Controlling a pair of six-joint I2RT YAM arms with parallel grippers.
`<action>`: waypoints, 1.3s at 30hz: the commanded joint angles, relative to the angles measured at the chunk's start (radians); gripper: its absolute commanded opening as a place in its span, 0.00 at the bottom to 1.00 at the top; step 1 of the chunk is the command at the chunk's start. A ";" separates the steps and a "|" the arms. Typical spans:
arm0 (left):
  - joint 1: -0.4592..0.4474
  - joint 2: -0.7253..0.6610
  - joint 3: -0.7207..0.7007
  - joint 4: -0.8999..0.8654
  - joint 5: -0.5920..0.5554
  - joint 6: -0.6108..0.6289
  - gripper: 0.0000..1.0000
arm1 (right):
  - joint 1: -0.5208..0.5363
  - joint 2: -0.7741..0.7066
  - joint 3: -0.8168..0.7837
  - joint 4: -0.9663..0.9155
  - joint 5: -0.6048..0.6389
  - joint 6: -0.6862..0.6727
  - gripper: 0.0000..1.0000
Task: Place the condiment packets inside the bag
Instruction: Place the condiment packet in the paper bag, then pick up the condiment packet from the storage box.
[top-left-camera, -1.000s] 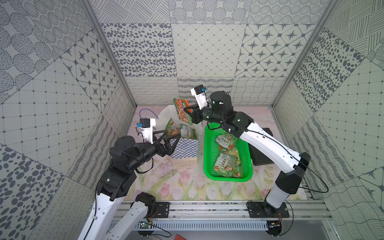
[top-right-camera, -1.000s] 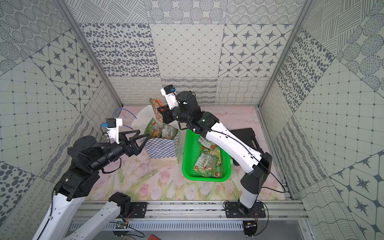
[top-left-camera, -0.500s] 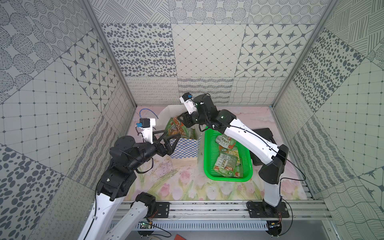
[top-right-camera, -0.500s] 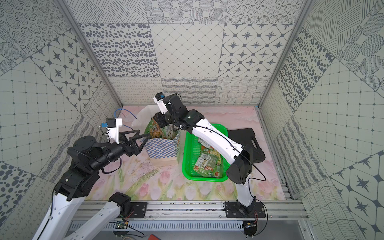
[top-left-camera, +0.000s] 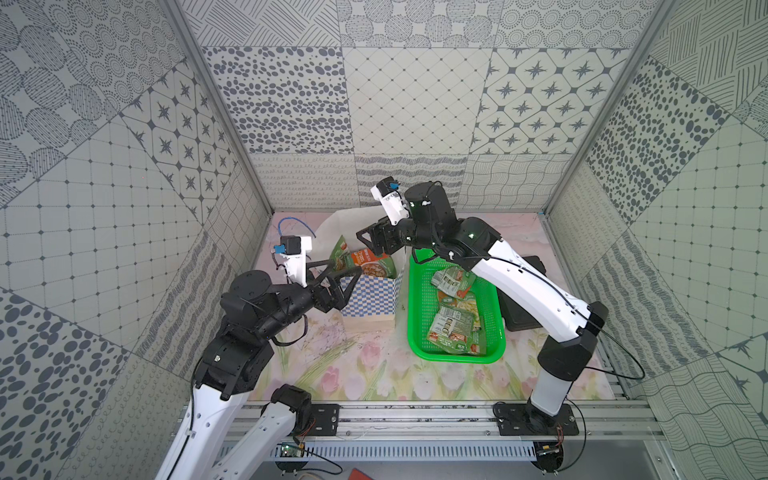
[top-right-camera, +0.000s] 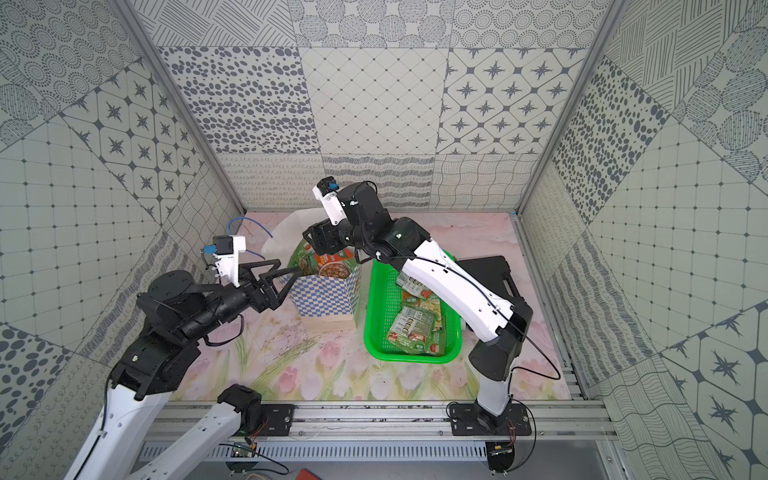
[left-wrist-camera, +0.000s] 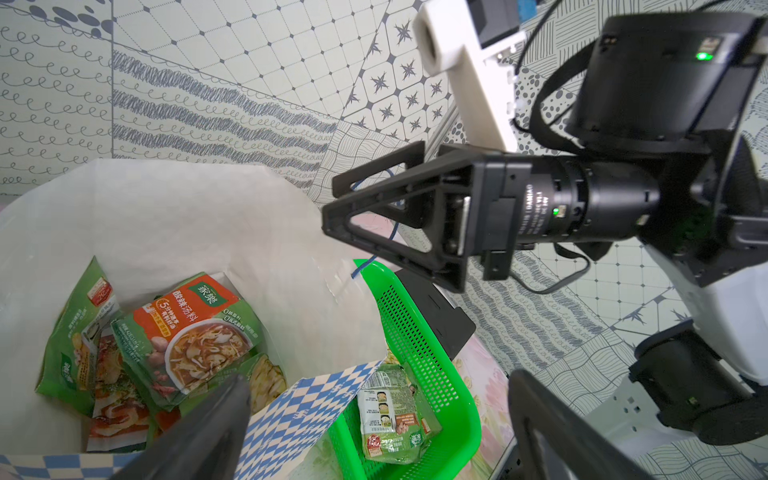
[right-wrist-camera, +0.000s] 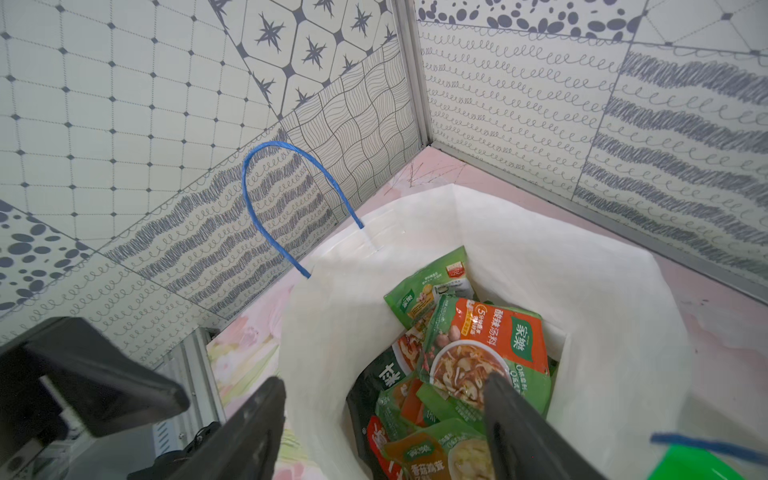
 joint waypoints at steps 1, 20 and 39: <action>0.002 0.003 0.000 0.077 0.004 0.011 1.00 | 0.004 -0.125 -0.098 0.045 0.058 -0.015 0.85; 0.001 0.063 -0.009 0.091 0.032 0.000 0.99 | -0.214 -0.804 -0.928 0.281 0.277 0.062 0.97; -0.214 0.193 0.073 0.016 0.035 0.012 1.00 | -0.299 -1.133 -1.293 0.421 0.649 0.098 0.97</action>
